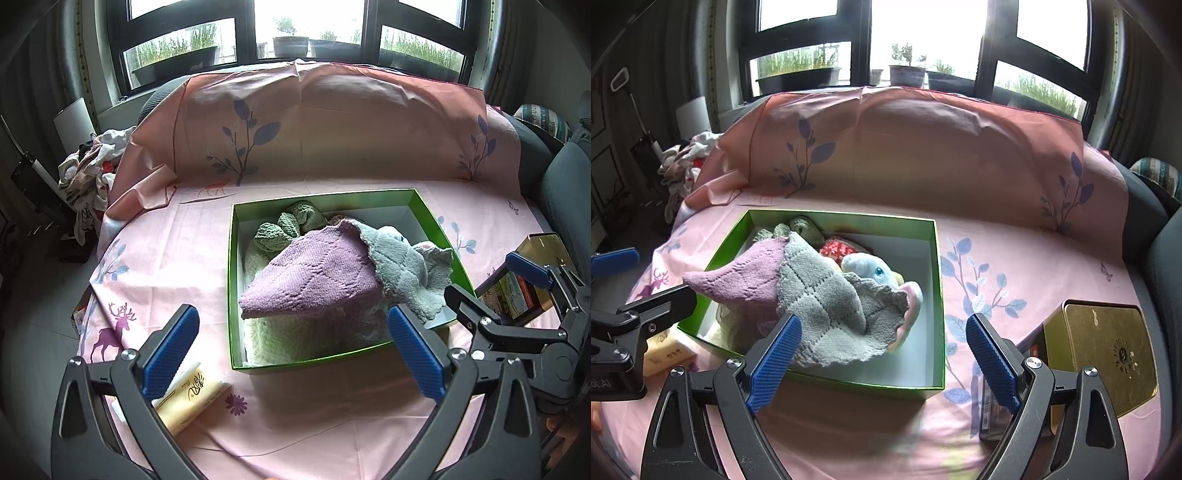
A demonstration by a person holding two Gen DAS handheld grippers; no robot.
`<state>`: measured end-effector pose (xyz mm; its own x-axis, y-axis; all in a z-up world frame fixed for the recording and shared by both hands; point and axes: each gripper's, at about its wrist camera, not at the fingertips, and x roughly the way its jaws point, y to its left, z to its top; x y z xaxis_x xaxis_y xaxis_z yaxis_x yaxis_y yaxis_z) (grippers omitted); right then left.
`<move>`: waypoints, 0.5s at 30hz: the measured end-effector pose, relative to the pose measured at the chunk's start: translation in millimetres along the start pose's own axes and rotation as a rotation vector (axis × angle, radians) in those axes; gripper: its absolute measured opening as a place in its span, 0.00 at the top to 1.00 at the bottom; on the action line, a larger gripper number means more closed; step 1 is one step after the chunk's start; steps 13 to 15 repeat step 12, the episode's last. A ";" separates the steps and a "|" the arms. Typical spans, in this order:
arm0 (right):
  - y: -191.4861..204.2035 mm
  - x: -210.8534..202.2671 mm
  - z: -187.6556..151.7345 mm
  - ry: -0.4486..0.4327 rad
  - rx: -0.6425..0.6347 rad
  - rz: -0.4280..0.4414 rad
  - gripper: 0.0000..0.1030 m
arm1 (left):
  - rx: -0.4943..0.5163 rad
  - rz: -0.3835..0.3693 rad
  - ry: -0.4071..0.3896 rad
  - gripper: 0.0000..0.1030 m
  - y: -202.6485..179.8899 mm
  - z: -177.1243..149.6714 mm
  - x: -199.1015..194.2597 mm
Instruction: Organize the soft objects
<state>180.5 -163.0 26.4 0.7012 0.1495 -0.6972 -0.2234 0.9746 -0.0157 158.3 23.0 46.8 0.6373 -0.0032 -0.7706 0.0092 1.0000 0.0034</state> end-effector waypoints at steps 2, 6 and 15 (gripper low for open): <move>1.8 0.1 -0.5 0.015 -0.002 0.004 0.12 | -0.003 -0.016 0.013 0.01 -1.3 -1.2 -2.4; 6.0 -2.6 -2.9 0.018 -0.012 0.005 0.12 | -0.032 -0.045 0.018 0.01 -0.8 -2.6 -7.6; 7.8 -5.0 -2.1 0.016 -0.010 0.006 0.12 | -0.055 -0.003 0.008 0.01 4.8 -0.4 -9.2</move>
